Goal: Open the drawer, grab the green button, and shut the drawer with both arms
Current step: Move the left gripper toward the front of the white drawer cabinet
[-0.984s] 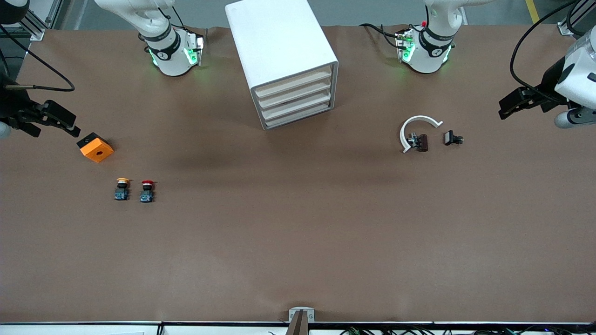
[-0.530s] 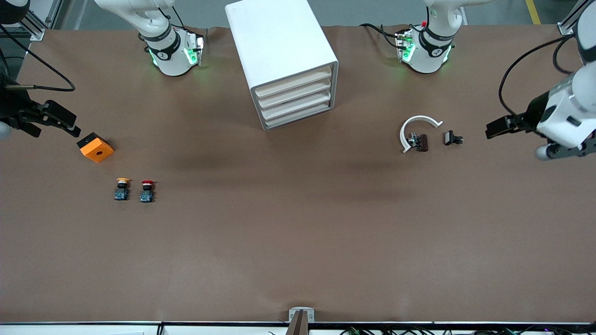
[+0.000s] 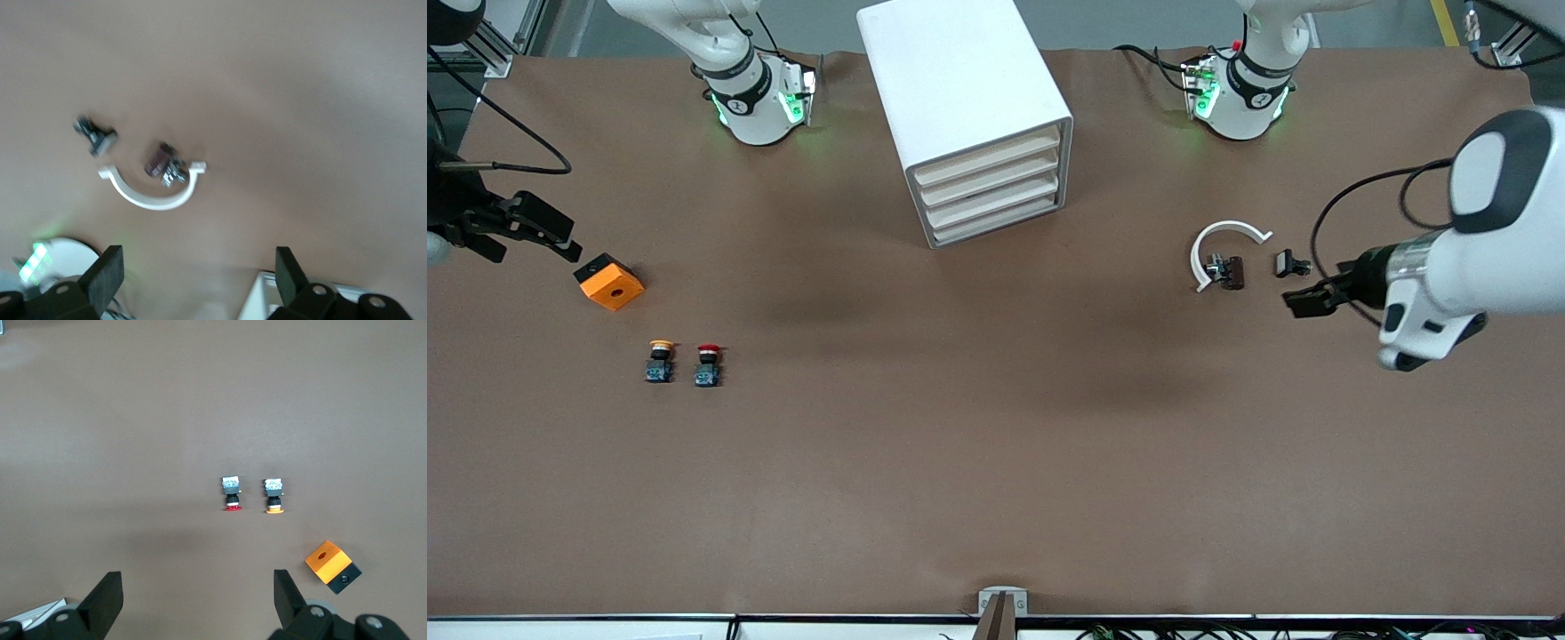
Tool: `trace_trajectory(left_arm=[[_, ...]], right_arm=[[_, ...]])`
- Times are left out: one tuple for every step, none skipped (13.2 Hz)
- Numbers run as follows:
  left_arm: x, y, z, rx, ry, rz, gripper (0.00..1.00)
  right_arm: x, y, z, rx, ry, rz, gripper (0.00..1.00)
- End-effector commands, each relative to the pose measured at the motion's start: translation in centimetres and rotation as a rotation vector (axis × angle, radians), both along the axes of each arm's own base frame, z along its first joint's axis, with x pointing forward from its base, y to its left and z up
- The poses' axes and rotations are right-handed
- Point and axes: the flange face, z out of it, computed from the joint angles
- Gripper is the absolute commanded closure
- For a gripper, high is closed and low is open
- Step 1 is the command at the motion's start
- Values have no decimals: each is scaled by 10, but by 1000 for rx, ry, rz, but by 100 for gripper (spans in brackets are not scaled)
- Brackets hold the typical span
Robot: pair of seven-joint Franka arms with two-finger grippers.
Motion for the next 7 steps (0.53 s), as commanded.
trace_trajectory(left_arm=[[8, -44, -49, 40, 123, 140, 0], [11, -60, -65, 71, 150, 197, 0], [15, -79, -85, 119, 184, 269, 0], [14, -95, -105, 161, 227, 327, 0], [9, -116, -127, 204, 268, 366, 0], [2, -136, -145, 265, 304, 419, 0], [-5, -149, -165, 323, 341, 473, 0]], right_arm=[[5, 21, -3, -5, 6, 21, 0], [5, 21, -6, -5, 13, 21, 0], [6, 23, -7, -5, 16, 26, 0], [7, 27, -9, -6, 19, 31, 0], [9, 31, -14, -6, 25, 38, 0], [11, 36, -17, -7, 33, 46, 0], [11, 37, -19, -7, 41, 46, 0]])
